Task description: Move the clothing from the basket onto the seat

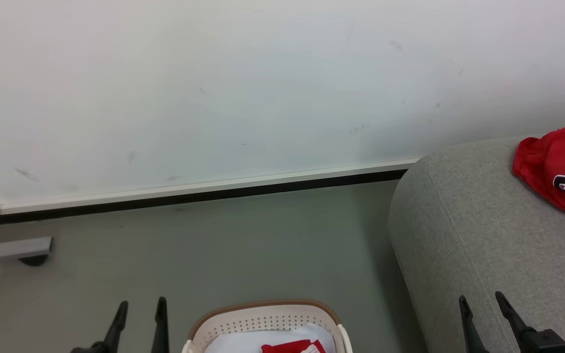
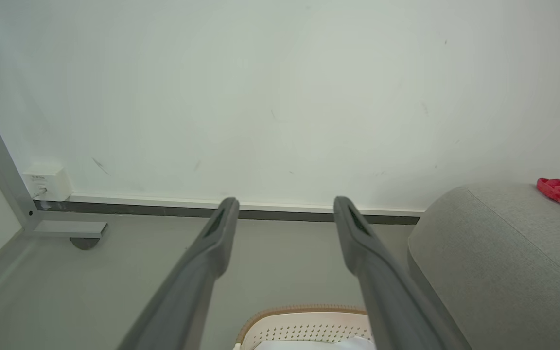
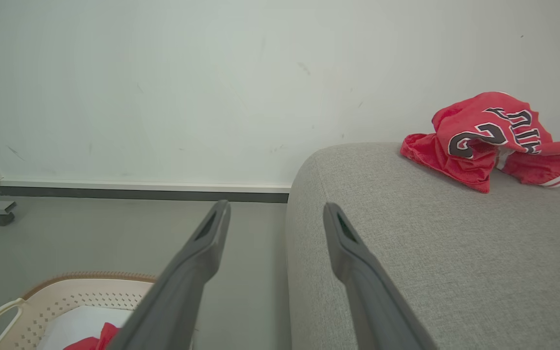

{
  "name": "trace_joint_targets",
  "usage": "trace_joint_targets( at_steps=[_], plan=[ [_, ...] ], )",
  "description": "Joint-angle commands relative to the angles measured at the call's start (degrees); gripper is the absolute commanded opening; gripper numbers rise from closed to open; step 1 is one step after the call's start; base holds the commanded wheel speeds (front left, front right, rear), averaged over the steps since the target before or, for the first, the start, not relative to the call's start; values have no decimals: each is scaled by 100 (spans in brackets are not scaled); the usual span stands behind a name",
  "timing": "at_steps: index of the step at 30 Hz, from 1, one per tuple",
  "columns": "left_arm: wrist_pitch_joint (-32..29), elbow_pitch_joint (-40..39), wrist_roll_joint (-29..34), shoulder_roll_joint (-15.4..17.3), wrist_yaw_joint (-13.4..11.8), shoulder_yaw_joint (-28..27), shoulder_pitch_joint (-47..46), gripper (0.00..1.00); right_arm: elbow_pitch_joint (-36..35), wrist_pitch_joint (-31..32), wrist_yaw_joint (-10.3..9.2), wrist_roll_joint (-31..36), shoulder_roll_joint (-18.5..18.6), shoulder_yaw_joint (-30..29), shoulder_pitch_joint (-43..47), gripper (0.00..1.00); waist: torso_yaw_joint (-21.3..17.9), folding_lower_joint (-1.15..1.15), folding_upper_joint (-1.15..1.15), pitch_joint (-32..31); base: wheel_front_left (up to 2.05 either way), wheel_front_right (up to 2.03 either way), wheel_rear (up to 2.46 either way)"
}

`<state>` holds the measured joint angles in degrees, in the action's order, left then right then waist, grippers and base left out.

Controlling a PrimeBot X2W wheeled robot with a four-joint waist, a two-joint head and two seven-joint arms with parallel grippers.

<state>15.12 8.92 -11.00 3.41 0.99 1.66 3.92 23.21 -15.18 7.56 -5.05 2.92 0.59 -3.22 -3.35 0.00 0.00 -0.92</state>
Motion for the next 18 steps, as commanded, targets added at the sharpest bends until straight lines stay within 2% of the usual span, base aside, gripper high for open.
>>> trace_joint_targets(
  at_steps=[1,11,18],
  plan=[
    [5,49,66,0,60,-55,32,100,34,5,-15,-30,0,7,68,100,-9,0,0,-16,0,0,0],
    [5,265,145,-28,340,-194,38,100,92,5,-15,-63,0,-4,51,100,-37,0,0,-85,0,0,0],
    [5,320,182,-36,435,-274,0,100,86,5,-15,-70,0,34,38,100,-70,0,0,-60,0,0,0]
  ],
)
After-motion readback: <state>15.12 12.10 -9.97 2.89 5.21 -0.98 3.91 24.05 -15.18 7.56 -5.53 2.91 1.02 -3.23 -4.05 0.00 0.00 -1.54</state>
